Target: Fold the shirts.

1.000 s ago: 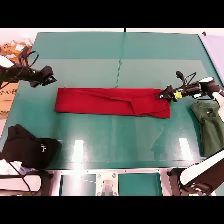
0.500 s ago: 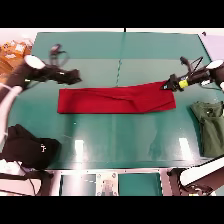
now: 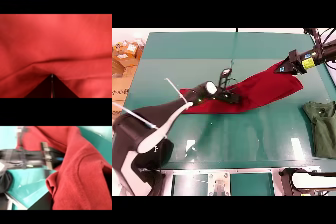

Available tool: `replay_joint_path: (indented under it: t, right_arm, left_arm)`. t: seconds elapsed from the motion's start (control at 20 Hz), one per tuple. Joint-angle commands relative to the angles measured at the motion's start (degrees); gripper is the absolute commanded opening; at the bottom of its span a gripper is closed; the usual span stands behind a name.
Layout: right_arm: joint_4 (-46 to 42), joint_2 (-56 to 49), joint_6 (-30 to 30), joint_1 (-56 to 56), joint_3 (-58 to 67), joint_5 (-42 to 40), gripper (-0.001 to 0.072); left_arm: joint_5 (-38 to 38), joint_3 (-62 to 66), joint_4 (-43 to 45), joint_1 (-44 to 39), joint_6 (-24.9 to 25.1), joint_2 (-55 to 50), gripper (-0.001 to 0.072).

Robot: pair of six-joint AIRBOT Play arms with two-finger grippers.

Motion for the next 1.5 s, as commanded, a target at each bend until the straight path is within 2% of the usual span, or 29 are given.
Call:
replay_joint_path:
  t: [0.0,0.3,0.4,0.5,0.6,0.75,0.9,1.1,1.15,1.25,1.3,1.35,1.4,1.45]
  right_arm:
    - [-0.07,1.75,2.86,2.93,0.57,0.52,0.0025]
    - [-0.09,1.68,5.38,3.8,0.55,-2.54,0.0025]
    - [-0.02,1.68,6.03,4.44,0.55,-3.65,0.0025]
    - [-0.02,1.68,6.91,6.23,0.52,-4.35,0.0025]
    - [-0.04,1.68,8.28,9.46,0.33,-6.82,0.0025]
    - [-0.02,0.22,10.38,16.94,0.0,-12.92,0.0025]
    - [0.63,-4.85,11.85,27.28,-0.02,-22.21,0.0026]
    - [7.98,-16.79,11.13,42.18,0.0,-43.8,0.0026]
    - [9.66,-20.55,11.13,45.88,0.0,-51.41,0.0081]
    - [12.41,-26.62,11.15,51.28,0.31,-61.26,0.0335]
    - [14.19,-28.28,11.17,52.28,0.46,-62.07,0.034]
    - [14.73,-28.74,11.15,52.39,0.44,-60.87,0.0336]
    - [13.86,-28.57,11.13,51.56,0.46,-59.21,0.0251]
    - [13.05,-28.09,11.1,49.88,0.46,-56.98,0.011]
  left_arm:
    - [-1.25,4.28,-2.86,-2.16,0.09,-4.35,0.0023]
    - [-14.08,5.77,0.22,1.66,0.44,-3.37,0.0023]
    - [-23.41,9.2,3.85,6.23,0.33,-2.93,0.0023]
    - [-34.01,15.19,10.12,11.72,-2.12,-2.08,0.0023]
    - [-43.6,22.71,20.37,17.2,-6.6,-1.05,0.0023]
    - [-54.21,33.07,33.11,24.72,-10.8,0.15,0.0023]
    - [-55.15,34.23,36.22,30.99,-13.46,3.37,0.0024]
    - [-55.82,34.16,36.2,36.72,-13.4,4.76,0.0024]
    - [-56.37,34.16,36.2,37.48,-13.38,4.76,0.0024]
    - [-57.07,34.16,36.2,38.29,-13.35,4.76,0.0023]
    - [-57.33,34.16,36.39,38.34,-12.96,4.76,0.0023]
    - [-57.42,34.16,36.37,38.34,-12.87,4.76,0.0023]
    - [-57.35,34.16,36.39,38.34,-12.87,4.76,0.0023]
    - [-57.29,34.16,36.37,38.34,-12.87,4.76,0.0023]
